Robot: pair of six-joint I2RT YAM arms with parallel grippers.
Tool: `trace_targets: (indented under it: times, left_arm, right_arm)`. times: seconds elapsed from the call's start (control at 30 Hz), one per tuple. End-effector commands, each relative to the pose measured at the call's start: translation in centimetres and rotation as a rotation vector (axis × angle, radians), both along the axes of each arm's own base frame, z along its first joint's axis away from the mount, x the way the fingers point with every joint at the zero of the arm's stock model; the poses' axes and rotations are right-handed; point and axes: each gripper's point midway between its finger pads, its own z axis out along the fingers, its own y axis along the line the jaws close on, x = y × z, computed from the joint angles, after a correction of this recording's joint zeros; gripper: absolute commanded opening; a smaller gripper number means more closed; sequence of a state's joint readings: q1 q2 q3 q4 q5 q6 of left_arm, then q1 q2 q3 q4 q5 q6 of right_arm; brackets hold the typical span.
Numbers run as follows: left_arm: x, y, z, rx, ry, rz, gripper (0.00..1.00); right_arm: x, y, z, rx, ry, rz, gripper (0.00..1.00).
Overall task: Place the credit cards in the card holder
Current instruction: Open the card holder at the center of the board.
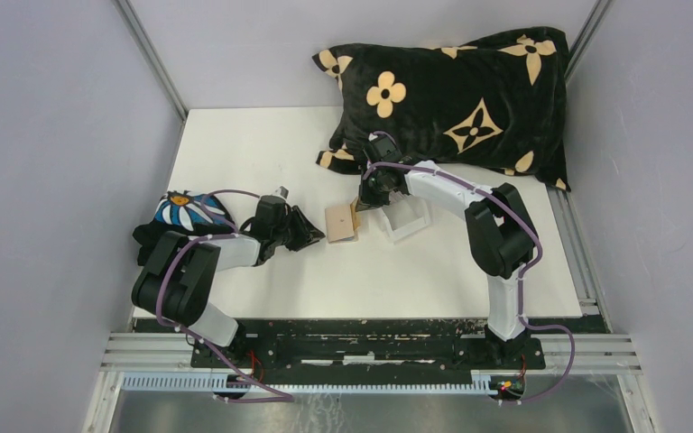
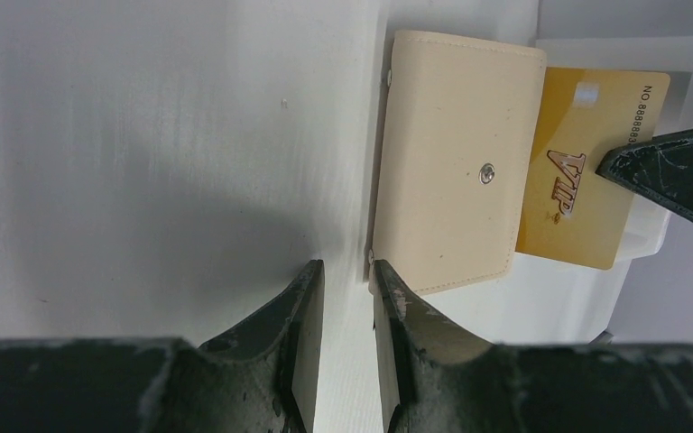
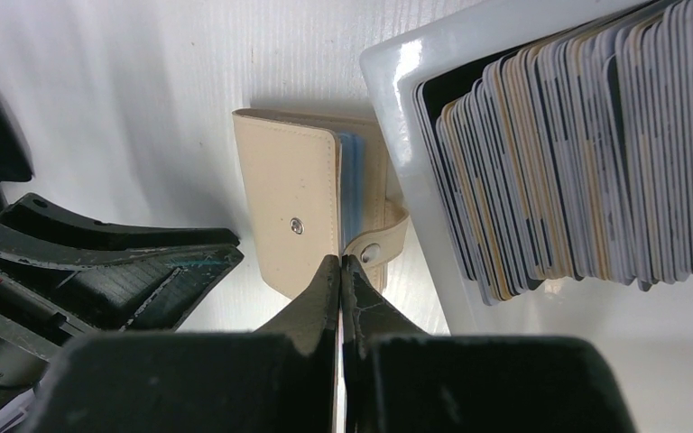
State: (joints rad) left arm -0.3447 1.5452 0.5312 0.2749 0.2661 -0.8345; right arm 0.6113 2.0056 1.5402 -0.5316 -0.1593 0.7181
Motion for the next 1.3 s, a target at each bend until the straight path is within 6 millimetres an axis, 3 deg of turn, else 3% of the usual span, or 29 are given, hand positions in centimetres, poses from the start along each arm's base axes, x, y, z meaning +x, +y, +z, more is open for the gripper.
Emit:
trace_targets:
  times: [0.0,0.33,1.27]
  left_arm:
    - [1.2,-0.8,1.3,-0.011,-0.053,-0.029,0.34]
    - [1.1,-0.8,1.2,-0.009,-0.050,-0.028,0.33]
    - [1.0,-1.3,0.9,-0.004,-0.040,-0.028,0.33]
  right_arm:
    - [0.3,0.6,2.0,0.055,-0.033,0.000,0.01]
    - [0.2,-0.4,0.7,-0.002,-0.042,0.004,0.01]
    - [-0.3,0.3,-1.0,0.026,-0.002,0.027,0.01]
